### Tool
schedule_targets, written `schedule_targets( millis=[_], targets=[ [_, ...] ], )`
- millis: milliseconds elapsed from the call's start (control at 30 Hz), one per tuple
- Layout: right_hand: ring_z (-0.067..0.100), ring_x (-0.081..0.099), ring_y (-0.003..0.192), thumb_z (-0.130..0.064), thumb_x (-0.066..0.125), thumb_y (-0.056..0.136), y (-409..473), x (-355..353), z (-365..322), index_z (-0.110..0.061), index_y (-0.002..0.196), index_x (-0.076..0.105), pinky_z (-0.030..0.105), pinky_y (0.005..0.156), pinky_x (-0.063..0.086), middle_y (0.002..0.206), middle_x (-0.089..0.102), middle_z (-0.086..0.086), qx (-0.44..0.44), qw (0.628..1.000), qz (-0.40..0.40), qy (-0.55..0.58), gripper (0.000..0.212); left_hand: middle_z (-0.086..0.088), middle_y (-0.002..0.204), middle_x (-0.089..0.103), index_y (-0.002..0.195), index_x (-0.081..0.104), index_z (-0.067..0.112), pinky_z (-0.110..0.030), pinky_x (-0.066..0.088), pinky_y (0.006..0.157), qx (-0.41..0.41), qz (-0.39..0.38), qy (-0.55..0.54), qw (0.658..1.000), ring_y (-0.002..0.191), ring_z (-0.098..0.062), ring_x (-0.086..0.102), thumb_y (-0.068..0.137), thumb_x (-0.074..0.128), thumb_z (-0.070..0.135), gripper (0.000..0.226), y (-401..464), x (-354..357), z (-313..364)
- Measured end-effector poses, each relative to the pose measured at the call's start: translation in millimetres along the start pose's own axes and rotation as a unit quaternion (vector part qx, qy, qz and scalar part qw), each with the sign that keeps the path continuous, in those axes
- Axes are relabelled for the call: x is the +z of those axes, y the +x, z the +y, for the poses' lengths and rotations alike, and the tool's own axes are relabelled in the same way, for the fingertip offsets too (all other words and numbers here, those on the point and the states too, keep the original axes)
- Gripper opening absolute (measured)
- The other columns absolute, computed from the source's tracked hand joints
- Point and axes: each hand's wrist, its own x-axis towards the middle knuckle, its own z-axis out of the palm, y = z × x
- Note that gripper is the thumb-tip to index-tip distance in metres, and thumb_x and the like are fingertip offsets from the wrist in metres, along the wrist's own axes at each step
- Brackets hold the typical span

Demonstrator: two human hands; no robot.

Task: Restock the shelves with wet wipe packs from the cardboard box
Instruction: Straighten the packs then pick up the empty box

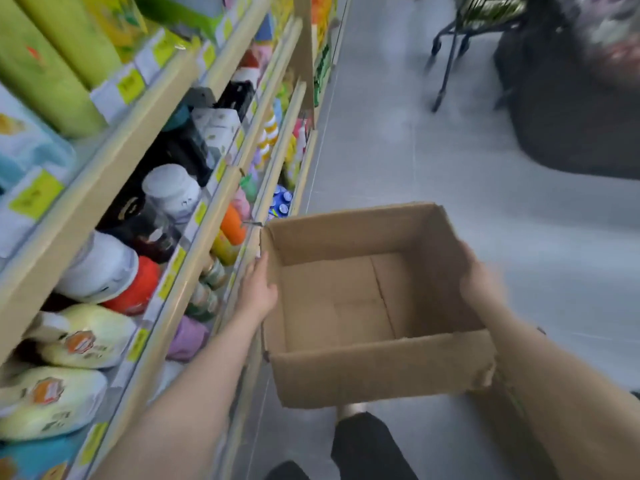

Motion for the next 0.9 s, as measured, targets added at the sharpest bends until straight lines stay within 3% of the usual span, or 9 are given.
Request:
schedule_targets(
  millis=[167,367,467,600,700,800,900],
  targets=[
    [0.039,0.062,0.093,0.0,0.042,0.086,97.5,-46.3,10.9,-0.036,0.149,0.015,0.04,0.071,0.047,0.11,0.062,0.022,0.032,0.999,-0.001,0.036,0.078,-0.016,0.148,0.033,0.148,0.023,0.013,-0.033,0.027,0.107,0.057,0.044,0.016,0.997,0.135,-0.03,0.032,0.082,0.051,-0.004,0.074,100.7,-9.0,103.3],
    [0.039,0.06,0.097,0.001,0.041,0.087,205.1,-93.7,7.3,-0.037,0.149,0.016,0.039,0.073,0.045,0.112,0.06,0.019,0.053,0.997,0.028,0.056,0.076,-0.015,0.148,0.033,0.149,0.021,0.016,-0.036,0.032,0.105,0.064,0.045,0.02,0.997,0.134,-0.031,0.034,0.084,0.048,-0.001,0.072,211.4,-4.4,190.6],
    [0.038,0.06,0.091,0.0,0.04,0.087,261.0,-105.6,9.5,-0.039,0.148,0.017,0.037,0.067,0.044,0.108,0.06,0.018,0.066,0.995,0.035,0.07,0.076,-0.015,0.14,0.044,0.148,0.025,0.017,-0.038,0.041,0.098,0.081,0.033,0.015,0.996,0.122,-0.032,0.047,0.082,0.049,0.001,0.072,268.7,1.0,223.5],
    [0.03,0.052,0.071,0.001,0.04,0.087,351.9,-125.8,0.6,-0.036,0.148,0.02,0.033,0.06,0.039,0.088,0.055,0.012,0.063,0.995,0.038,0.067,0.075,-0.023,0.126,0.052,0.147,0.029,0.014,-0.032,0.04,0.088,0.115,0.03,0.023,0.993,0.108,-0.034,0.053,0.081,0.052,-0.002,0.072,351.4,6.4,271.2],
    [0.028,0.05,0.069,0.002,0.04,0.088,416.3,-141.2,-14.6,-0.036,0.148,0.02,0.032,0.06,0.039,0.091,0.055,0.013,0.071,0.995,0.029,0.068,0.074,-0.018,0.131,0.051,0.147,0.027,0.015,-0.032,0.042,0.084,0.105,0.005,0.021,0.994,0.097,-0.031,0.056,0.083,0.052,0.0,0.07,420.7,8.7,306.6],
    [0.032,0.053,0.075,0.0,0.04,0.088,488.2,-160.6,-27.5,-0.038,0.148,0.018,0.033,0.063,0.04,0.092,0.056,0.013,0.08,0.994,0.026,0.063,0.074,-0.014,0.127,0.055,0.147,0.028,0.018,-0.039,0.05,0.086,0.099,-0.013,0.01,0.995,0.097,-0.035,0.059,0.082,0.051,0.001,0.071,489.5,9.8,342.1],
    [0.029,0.049,0.072,-0.001,0.038,0.089,552.0,-179.0,-42.4,-0.041,0.147,0.017,0.034,0.065,0.039,0.09,0.057,0.013,0.094,0.994,0.032,0.049,0.074,-0.014,0.128,0.054,0.147,0.027,0.018,-0.043,0.048,0.092,0.097,-0.012,0.015,0.995,0.106,-0.037,0.056,0.083,0.053,0.002,0.071,548.5,9.9,375.3]
  ],
)
